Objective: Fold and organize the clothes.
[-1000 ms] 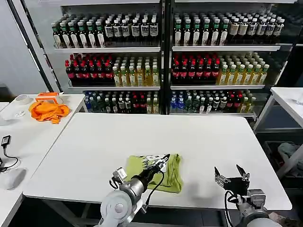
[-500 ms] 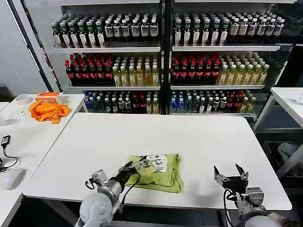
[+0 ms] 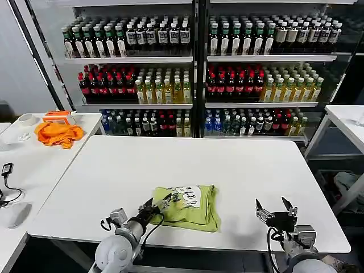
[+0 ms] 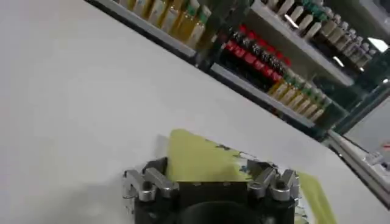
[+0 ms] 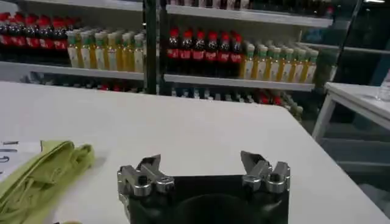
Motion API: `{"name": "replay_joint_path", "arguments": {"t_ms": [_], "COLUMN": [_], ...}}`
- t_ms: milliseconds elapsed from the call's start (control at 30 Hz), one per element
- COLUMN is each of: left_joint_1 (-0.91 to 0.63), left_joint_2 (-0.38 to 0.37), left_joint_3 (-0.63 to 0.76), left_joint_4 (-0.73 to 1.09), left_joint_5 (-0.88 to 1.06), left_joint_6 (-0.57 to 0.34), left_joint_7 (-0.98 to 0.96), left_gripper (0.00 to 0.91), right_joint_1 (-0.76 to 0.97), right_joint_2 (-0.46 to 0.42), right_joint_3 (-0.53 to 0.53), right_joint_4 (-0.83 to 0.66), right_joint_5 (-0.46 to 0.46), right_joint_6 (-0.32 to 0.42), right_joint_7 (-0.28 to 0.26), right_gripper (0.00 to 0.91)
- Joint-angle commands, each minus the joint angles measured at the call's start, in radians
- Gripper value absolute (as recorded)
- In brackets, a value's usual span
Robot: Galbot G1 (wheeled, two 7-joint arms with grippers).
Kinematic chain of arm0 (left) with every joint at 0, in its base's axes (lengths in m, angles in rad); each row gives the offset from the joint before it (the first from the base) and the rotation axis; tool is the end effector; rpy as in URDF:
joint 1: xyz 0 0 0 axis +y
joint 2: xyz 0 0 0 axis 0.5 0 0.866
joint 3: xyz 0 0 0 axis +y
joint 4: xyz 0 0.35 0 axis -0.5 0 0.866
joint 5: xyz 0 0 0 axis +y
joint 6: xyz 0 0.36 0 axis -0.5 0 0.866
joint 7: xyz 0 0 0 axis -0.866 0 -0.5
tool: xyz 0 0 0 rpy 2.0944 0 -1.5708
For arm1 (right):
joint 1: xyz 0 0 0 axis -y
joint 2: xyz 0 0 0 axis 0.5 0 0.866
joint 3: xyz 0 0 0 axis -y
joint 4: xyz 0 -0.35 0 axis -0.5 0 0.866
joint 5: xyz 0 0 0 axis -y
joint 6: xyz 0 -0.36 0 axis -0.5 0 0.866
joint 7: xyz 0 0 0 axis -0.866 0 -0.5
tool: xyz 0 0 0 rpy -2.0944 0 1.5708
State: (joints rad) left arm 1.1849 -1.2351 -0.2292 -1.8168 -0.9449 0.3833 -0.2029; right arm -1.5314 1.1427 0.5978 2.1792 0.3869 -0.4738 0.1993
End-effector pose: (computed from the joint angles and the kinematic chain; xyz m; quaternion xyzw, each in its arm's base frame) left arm 0.2924 -0.0092 -0.3243 -0.1334 -0.9206 0.2613 0.2576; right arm 0.2039 -0.0798 -0.2452 -0.0115 -0.9826 0.0483 0.1790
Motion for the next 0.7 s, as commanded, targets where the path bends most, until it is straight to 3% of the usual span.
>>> {"name": "replay_joint_path", "arguments": {"t_ms": [33,67,133,700], "left_joint_1": [-0.008,-0.012,-0.019,0.003], "left_joint_2": [-0.041,-0.044,-0.048,-0.101], "left_joint_3": [0.016,0.015,0.009,-0.123], "left_joint_4": [0.046,0.053,0.062,0.022], "left_joint_5": [-0.041,-0.047,-0.069,-0.326], "left_joint_6": [-0.007,-0.010,-0.016,-0.015], "left_joint_7": [0.013,0.014,0.012,-0.005], "left_gripper": [0.413,0.161,0.020,0.020], "right_joint_1": [-0.001,-0.002,-0.003,-0.004], "right_joint_2": [0.002,0.002,0.003,0.016], "right_joint_3": [0.004,0.005,0.007,0.009], "right_joint_4": [0.002,0.002,0.003,0.009], "right_joint_5": [0.001,0.002,0.002,0.003], "right_joint_6": [-0.001,-0.001,-0.002,-0.007], "right_joint_7": [0.000,0.000,0.000,0.006], "right_gripper": [0.907,0.907,0.907,0.907]}}
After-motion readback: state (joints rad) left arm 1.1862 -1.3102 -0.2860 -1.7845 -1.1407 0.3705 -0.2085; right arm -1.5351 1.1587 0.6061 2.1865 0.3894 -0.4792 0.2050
